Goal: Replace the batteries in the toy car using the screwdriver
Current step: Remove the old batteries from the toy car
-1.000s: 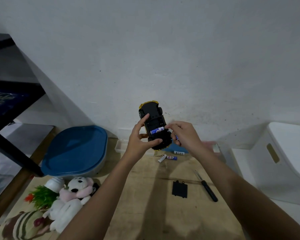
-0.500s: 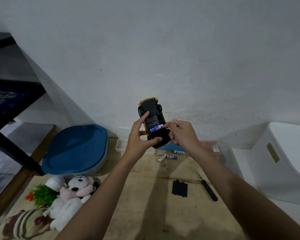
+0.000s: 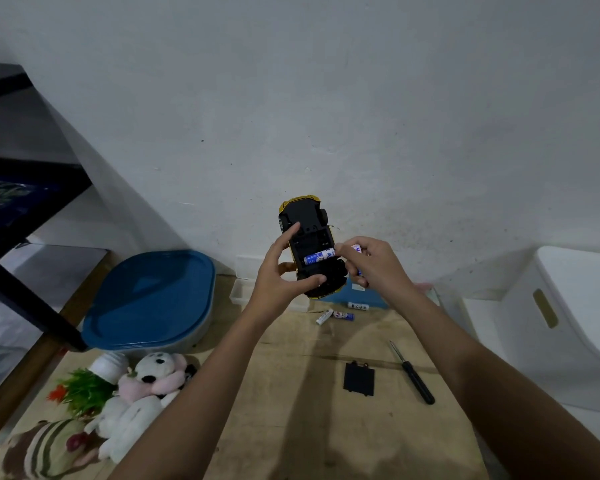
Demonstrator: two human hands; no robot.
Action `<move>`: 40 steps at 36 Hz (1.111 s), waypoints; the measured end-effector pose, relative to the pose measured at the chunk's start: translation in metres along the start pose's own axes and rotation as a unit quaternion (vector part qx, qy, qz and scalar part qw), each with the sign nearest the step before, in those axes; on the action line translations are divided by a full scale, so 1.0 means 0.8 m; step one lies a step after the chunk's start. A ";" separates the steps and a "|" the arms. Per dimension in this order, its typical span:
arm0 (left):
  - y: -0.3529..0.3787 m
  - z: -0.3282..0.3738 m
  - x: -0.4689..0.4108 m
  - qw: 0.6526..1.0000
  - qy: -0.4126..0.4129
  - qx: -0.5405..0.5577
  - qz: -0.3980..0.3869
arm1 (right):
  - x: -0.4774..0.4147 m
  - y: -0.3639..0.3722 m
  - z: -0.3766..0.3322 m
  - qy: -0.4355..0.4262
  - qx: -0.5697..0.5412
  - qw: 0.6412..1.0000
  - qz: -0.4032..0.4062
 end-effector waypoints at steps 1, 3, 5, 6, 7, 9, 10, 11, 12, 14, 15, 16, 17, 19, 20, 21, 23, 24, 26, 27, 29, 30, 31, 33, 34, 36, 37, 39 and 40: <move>0.000 0.000 -0.001 1.000 0.000 0.001 -0.002 | 0.000 -0.001 0.000 -0.007 0.007 1.000 -0.005; -0.001 -0.001 -0.001 1.000 -0.002 0.005 -0.008 | 0.002 -0.002 0.000 -0.019 0.027 0.999 -0.006; -0.002 -0.001 -0.002 1.000 -0.007 0.009 -0.017 | 0.003 -0.004 -0.001 -0.032 0.060 0.998 0.003; -0.002 -0.002 -0.002 1.000 -0.008 0.009 -0.021 | 0.004 -0.005 -0.003 -0.041 0.078 0.996 0.003; -0.003 -0.002 -0.002 1.000 -0.009 0.008 -0.025 | 0.005 -0.005 -0.005 -0.050 0.094 0.994 -0.001; -0.003 -0.004 -0.001 0.999 -0.015 0.007 -0.033 | 0.007 -0.005 -0.007 -0.063 0.121 0.990 -0.019; -0.003 -0.005 0.000 0.999 -0.020 0.009 -0.037 | 0.007 -0.004 -0.007 -0.067 0.137 0.988 -0.027; -0.002 -0.006 0.000 0.999 -0.026 0.010 -0.040 | 0.007 -0.003 -0.008 -0.072 0.153 0.985 -0.034; -0.002 -0.007 0.001 0.999 -0.030 0.009 -0.044 | 0.006 -0.002 -0.008 -0.077 0.168 0.982 -0.038; -0.001 -0.008 0.002 0.998 -0.035 0.003 -0.050 | 0.005 0.000 -0.008 -0.079 0.191 0.978 -0.042; 0.000 -0.009 0.003 0.998 -0.036 0.003 -0.052 | 0.004 0.000 -0.007 -0.079 0.197 0.976 -0.042; 0.000 -0.009 0.004 0.998 -0.038 0.005 -0.052 | 0.004 0.001 -0.008 -0.081 0.198 0.976 -0.043; 0.000 -0.008 0.005 0.998 -0.039 0.007 -0.052 | 0.005 0.002 -0.008 -0.084 0.194 0.976 -0.044; -0.001 -0.007 0.005 0.998 -0.040 0.006 -0.052 | 0.005 0.005 -0.010 -0.088 0.185 0.978 -0.048; -0.001 -0.006 0.005 0.998 -0.040 0.004 -0.053 | 0.006 0.007 -0.010 -0.090 0.182 0.978 -0.049; 0.000 -0.005 0.005 0.998 -0.040 0.004 -0.055 | 0.006 0.008 -0.012 -0.091 0.180 0.978 -0.047; 0.000 -0.005 0.005 0.998 -0.042 0.006 -0.055 | 0.007 0.011 -0.015 -0.096 0.179 0.978 -0.040; 0.000 -0.005 0.005 0.998 -0.043 0.008 -0.053 | 0.007 0.011 -0.016 -0.097 0.179 0.978 -0.036; -0.001 -0.004 0.005 0.998 -0.046 0.011 -0.050 | 0.007 0.010 -0.015 -0.092 0.166 0.981 -0.029; -0.001 -0.005 0.006 0.998 -0.047 0.012 -0.049 | 0.007 0.009 -0.013 -0.088 0.151 0.984 -0.024; -0.001 -0.005 0.007 0.998 -0.050 0.011 -0.048 | 0.007 0.005 -0.010 -0.080 0.111 0.990 -0.014; -0.001 -0.006 0.008 0.997 -0.053 0.011 -0.047 | 0.008 0.003 -0.008 -0.076 0.090 0.993 -0.005; -0.001 -0.007 0.009 0.997 -0.056 0.012 -0.045 | 0.009 0.002 -0.007 -0.070 0.066 0.995 0.007; 0.000 -0.010 0.011 0.997 -0.059 0.009 -0.043 | 0.011 -0.001 -0.002 -0.055 0.016 0.998 0.033; 0.001 -0.012 0.012 0.997 -0.061 0.008 -0.044 | 0.012 0.000 0.001 -0.045 -0.009 0.998 0.042; 0.002 -0.016 0.014 0.997 -0.066 0.007 -0.045 | 0.013 0.000 0.009 -0.024 -0.069 0.996 0.059; 0.002 -0.017 0.015 0.997 -0.069 0.006 -0.045 | 0.013 -0.001 0.013 -0.015 -0.105 0.992 0.068; 0.003 -0.020 0.015 0.996 -0.072 0.007 -0.046 | 0.012 -0.002 0.020 0.002 -0.176 0.981 0.078; 0.003 -0.022 0.015 0.996 -0.074 0.006 -0.046 | 0.012 -0.003 0.022 0.008 -0.205 0.975 0.080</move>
Point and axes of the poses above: each hand's wrist, its own x-axis away from the middle knuckle, its own y-axis out of the palm, z = x × y, the point moved 5 cm from there along -x, towards the middle knuckle, and after that the axes turned 7 degrees about -z, right-handed, at the moved point
